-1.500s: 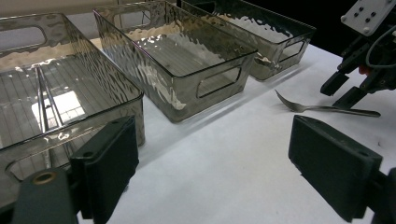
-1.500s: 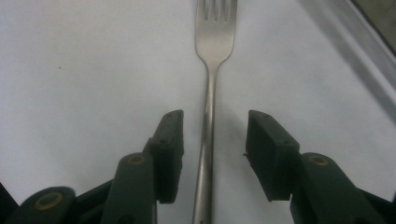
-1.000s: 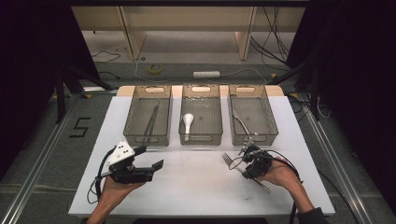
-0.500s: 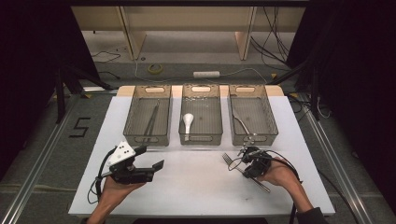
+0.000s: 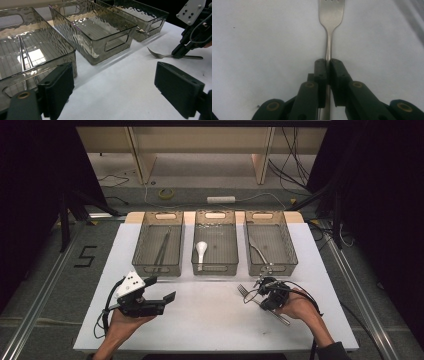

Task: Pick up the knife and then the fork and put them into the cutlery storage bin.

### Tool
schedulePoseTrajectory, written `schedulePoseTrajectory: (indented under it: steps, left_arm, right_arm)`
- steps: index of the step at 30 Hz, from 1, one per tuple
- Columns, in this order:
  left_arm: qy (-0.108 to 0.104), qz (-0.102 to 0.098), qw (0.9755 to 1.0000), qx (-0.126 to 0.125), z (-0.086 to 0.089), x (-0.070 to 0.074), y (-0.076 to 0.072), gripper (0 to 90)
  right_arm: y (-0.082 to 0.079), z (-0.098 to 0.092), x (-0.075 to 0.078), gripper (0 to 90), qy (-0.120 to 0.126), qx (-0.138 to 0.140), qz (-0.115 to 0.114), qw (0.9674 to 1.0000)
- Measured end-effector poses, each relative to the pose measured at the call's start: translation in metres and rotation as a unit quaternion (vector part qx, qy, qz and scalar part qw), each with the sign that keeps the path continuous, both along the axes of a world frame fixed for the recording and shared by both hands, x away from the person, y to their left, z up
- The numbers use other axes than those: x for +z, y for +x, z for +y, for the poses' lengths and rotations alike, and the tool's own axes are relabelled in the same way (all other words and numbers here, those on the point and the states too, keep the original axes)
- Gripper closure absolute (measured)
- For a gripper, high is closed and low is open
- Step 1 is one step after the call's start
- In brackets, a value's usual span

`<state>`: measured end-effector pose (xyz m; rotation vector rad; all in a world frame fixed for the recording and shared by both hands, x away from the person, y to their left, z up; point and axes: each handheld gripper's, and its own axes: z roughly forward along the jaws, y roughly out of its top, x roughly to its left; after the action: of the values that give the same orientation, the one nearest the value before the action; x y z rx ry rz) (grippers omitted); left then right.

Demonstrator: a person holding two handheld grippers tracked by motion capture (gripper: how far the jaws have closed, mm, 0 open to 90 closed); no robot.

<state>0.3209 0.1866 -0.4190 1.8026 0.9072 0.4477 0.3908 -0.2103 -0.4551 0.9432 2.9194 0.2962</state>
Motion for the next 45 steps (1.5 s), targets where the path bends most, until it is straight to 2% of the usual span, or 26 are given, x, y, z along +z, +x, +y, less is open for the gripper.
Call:
schedulePoseTrajectory:
  steps: [9,20,28,35,39,45]
  left_arm:
    - [-0.001,0.0,1.0,0.0,0.001,0.0,0.0,15.4]
    - [0.0,-0.001,1.0,0.001,0.0,0.0,0.0,15.4]
    - [-0.003,-0.001,1.0,0.002,0.001,0.0,0.0,15.4]
    - [-0.003,-0.002,1.0,0.003,0.001,0.0,0.0,15.4]
    - [-0.002,-0.002,1.0,0.004,0.001,0.0,0.001,15.4]
    - [-0.002,-0.001,1.0,0.005,0.002,0.0,0.001,15.4]
  right_arm:
    - [-0.002,0.0,0.004,85.3,-0.002,0.024,-0.01,0.9997]
    - [-0.004,-0.005,0.021,85.4,0.027,0.024,-0.032,0.9988]
    - [-0.002,-0.013,0.035,85.4,0.07,0.015,-0.042,0.9966]
    - [0.004,-0.022,0.042,85.4,0.087,-0.003,-0.058,0.9945]
    - [0.008,-0.025,0.046,85.5,0.097,-0.008,-0.061,0.9934]
    - [0.016,-0.031,0.057,85.4,0.116,-0.017,-0.072,0.9905]
